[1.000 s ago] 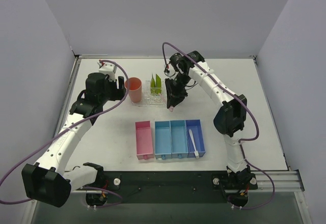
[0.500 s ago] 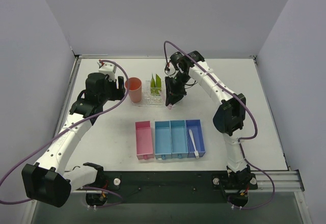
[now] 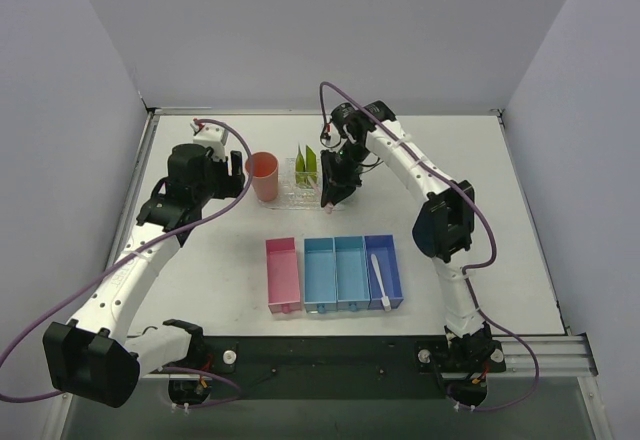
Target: Prepare toiletry sets of a toothbrush and toothpaste on the tray
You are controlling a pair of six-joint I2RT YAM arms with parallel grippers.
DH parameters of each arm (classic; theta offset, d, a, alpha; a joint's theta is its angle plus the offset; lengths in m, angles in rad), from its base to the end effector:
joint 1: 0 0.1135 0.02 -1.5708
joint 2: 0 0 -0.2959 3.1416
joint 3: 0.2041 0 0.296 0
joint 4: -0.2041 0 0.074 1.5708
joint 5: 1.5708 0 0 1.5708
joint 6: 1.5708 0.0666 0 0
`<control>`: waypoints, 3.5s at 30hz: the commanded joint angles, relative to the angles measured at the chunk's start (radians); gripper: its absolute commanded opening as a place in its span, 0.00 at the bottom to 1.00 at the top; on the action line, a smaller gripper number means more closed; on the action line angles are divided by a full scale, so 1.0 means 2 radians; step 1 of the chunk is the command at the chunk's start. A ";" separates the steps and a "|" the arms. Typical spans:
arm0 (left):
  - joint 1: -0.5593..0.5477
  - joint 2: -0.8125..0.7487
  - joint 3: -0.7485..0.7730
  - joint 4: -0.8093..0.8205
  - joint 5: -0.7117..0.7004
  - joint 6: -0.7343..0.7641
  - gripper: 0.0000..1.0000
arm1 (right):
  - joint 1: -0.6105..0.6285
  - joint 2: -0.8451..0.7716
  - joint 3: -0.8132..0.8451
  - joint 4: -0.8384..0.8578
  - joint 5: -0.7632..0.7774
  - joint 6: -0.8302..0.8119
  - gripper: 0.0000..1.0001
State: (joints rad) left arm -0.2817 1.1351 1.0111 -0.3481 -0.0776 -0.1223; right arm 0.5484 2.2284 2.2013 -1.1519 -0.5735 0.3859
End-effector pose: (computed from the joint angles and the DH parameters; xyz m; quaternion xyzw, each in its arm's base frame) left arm 0.3042 -0.0827 0.3416 0.0477 0.8511 -0.0723 0.5178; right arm 0.4436 0.3133 0.2797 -0.1312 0.9333 0.3318 0.0418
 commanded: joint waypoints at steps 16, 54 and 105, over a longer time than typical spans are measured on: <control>0.008 -0.012 0.004 0.016 -0.005 0.003 0.77 | -0.017 0.026 0.033 0.001 -0.025 0.017 0.00; 0.008 -0.011 0.006 0.013 -0.004 0.002 0.77 | -0.030 0.032 0.046 0.045 -0.038 0.045 0.35; 0.009 -0.019 0.013 0.001 0.004 -0.003 0.77 | 0.039 -0.152 -0.215 0.180 0.080 -0.091 0.19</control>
State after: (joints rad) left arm -0.2718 1.1343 1.0111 -0.3523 -0.0704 -0.1272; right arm 0.6113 1.9102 1.7908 -0.8551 -0.4438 0.2333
